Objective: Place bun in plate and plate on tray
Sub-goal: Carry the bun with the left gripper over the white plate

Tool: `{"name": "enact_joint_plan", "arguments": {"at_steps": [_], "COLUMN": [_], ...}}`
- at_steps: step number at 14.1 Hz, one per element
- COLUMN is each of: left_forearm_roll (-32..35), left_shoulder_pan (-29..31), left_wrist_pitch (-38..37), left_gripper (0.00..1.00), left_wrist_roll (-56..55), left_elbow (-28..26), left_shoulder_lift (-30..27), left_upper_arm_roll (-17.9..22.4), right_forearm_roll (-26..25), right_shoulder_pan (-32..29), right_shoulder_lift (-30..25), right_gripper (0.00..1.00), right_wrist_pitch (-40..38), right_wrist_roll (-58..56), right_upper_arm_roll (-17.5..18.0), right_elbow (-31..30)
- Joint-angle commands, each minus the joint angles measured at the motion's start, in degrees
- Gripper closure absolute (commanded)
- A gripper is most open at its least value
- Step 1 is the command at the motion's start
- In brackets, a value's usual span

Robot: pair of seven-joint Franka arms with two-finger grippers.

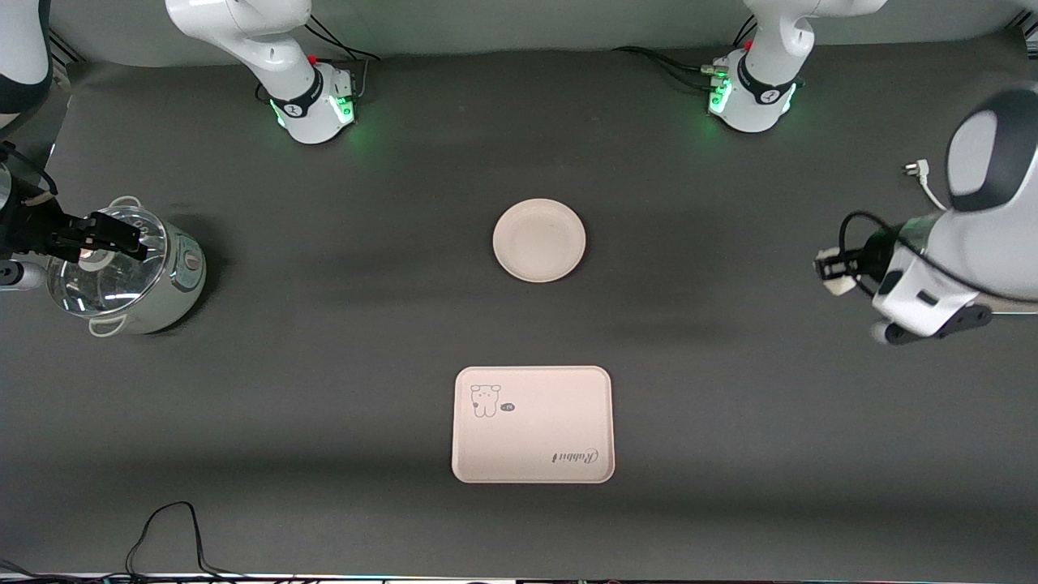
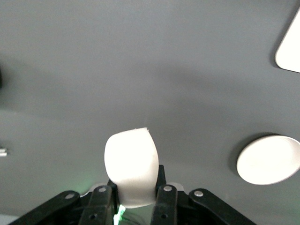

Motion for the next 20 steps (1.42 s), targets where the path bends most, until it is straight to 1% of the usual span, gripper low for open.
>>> {"name": "enact_joint_plan", "arguments": {"at_steps": [1,2,3,5,7,9,11,12,14,16,20], "left_forearm_roll": [-0.61,-0.87,-1.48,-3.59,-3.6,-3.6,-3.16,-2.64,-2.37,-2.28,-2.19], "left_shoulder_pan": [-6.87,-9.77,-12.41,-15.94,-18.58,-21.04,-24.81,-25.88,-27.99,-28.78,-31.06], "left_wrist_pitch": [-1.93,-1.23,-1.05,3.32,8.42,12.3,17.12,20.89,30.28,36.98,41.75], "left_gripper": [0.68,0.68,0.68,0.68,0.66,0.66,0.67,0.67,0.66,0.66,0.66], "left_wrist_roll": [-8.9,-13.12,-17.25,-26.38,-31.25,-33.98,-35.39,-36.26,-36.71,-36.71,-36.98], "left_elbow": [4.02,4.37,4.37,4.46,4.37,3.15,0.52,-2.28,-9.91,-14.51,-15.66], "left_shoulder_lift": [1.21,1.3,1.82,2.18,3.32,4.46,5.95,6.66,7.36,9.02,13.6], "left_upper_arm_roll": [0.28,0.02,-1.11,-3.83,-7.52,-9.55,-9.65,-9.65,-9.65,-9.65,-9.56], "right_forearm_roll": [0.3,0.3,0.3,0.3,0.3,0.3,0.3,0.3,0.3,0.3,0.3], "right_shoulder_pan": [0.12,0.12,0.12,0.12,0.12,0.12,0.12,0.12,0.12,0.12,0.12], "right_shoulder_lift": [-0.21,-0.21,-0.21,-0.21,-0.21,-0.21,-0.21,-0.21,-0.21,-0.21,-0.13], "right_gripper": [0.0,0.0,0.0,0.0,0.0,0.0,0.0,0.0,0.0,0.0,0.0], "right_wrist_pitch": [0.69,0.69,0.69,0.69,0.69,0.69,0.69,0.69,0.69,0.69,0.69], "right_wrist_roll": [-0.92,-0.92,-0.92,-0.92,-0.92,-0.92,-0.92,-0.92,-0.92,-0.92,-0.92], "right_upper_arm_roll": [-0.34,-0.43,-0.43,-0.43,-0.43,-0.43,-0.43,-0.43,-0.43,-0.43,-0.43], "right_elbow": [-0.17,-0.17,-0.17,-0.17,-0.17,-0.17,-0.17,-0.17,-0.17,-0.17,-0.17]}}
